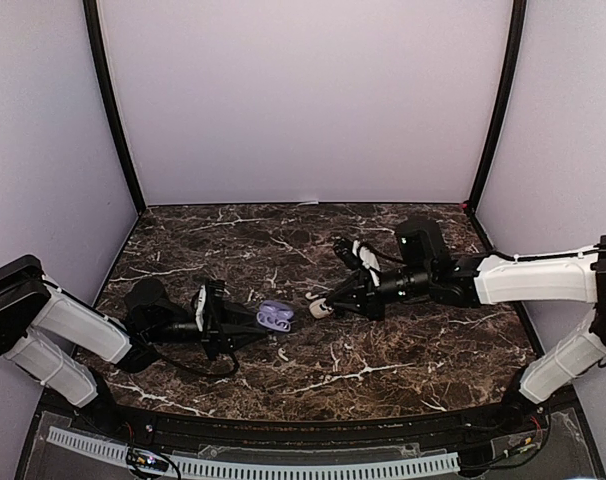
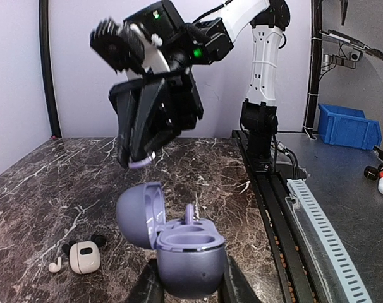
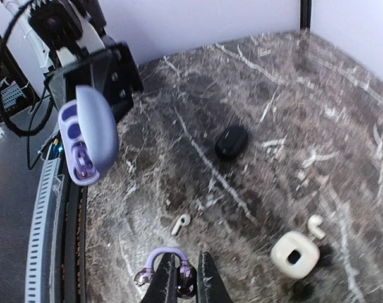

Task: Insert the wireless bluetooth earbuds into the charging case
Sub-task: Place the left earbud at the center of the board.

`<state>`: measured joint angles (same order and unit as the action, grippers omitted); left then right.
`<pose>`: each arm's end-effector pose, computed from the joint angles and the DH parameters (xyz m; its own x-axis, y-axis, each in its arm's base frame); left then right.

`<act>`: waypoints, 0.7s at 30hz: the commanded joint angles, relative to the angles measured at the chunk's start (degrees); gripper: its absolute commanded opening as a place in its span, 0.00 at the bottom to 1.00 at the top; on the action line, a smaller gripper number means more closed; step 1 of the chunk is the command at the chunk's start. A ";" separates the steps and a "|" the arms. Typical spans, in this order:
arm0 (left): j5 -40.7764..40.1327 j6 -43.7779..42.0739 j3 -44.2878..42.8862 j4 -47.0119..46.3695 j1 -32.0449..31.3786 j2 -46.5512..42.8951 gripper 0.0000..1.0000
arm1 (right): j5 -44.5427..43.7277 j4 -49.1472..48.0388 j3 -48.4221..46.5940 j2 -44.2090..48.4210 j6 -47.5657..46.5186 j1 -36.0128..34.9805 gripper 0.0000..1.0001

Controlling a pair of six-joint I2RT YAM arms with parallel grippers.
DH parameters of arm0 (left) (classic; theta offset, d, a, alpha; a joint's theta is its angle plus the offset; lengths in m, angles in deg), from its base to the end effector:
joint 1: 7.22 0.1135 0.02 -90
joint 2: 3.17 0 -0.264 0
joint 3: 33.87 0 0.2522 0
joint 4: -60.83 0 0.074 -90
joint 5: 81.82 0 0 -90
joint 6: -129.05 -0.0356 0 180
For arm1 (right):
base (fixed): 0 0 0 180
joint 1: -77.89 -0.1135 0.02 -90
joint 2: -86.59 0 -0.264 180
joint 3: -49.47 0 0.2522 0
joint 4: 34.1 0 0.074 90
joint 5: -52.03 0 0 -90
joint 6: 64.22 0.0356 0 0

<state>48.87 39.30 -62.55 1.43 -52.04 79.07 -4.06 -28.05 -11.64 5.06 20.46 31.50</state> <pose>0.1501 -0.1818 0.1825 0.0678 -0.0721 -0.9951 0.9948 0.0804 0.0620 0.1995 0.2383 0.2405 -0.2185 -0.3409 -0.9144 -0.9698 0.1800 0.1646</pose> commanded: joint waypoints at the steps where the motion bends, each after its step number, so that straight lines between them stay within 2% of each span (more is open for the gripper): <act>1: -0.95 -0.20 -0.20 -1.04 0.43 -0.84 0.01 | 3.56 1.73 4.25 -4.29 9.20 0.16 0.06; 3: -1.31 -0.37 -0.20 -0.74 0.43 -0.89 0.01 | 4.31 1.98 5.47 -6.02 12.94 0.18 0.05; 6: -2.04 -0.81 -0.22 0.03 0.50 -1.17 0.01 | 0.75 1.85 7.89 -6.13 17.76 0.18 0.04; 10: -3.34 -1.25 -0.28 1.06 0.52 -1.62 0.01 | -11.70 5.38 8.64 -5.23 23.91 -0.28 0.05; 12: -3.92 -1.45 -0.29 1.58 0.52 -1.80 0.01 | -21.44 8.12 8.12 -5.34 28.90 -1.27 0.04; 17: -5.03 -1.65 -0.11 2.25 0.52 -2.42 0.01 | -42.15 19.60 3.73 -7.31 46.01 -7.28 0.04; 21: -5.28 -1.59 -0.11 2.66 0.52 -2.81 0.01 | -48.17 24.91 1.71 -9.66 61.81 -10.10 0.03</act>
<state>44.23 38.23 -62.55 3.83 -51.93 78.17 -39.21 -10.65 -7.51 -2.64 63.10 23.83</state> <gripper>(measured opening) 0.256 0.071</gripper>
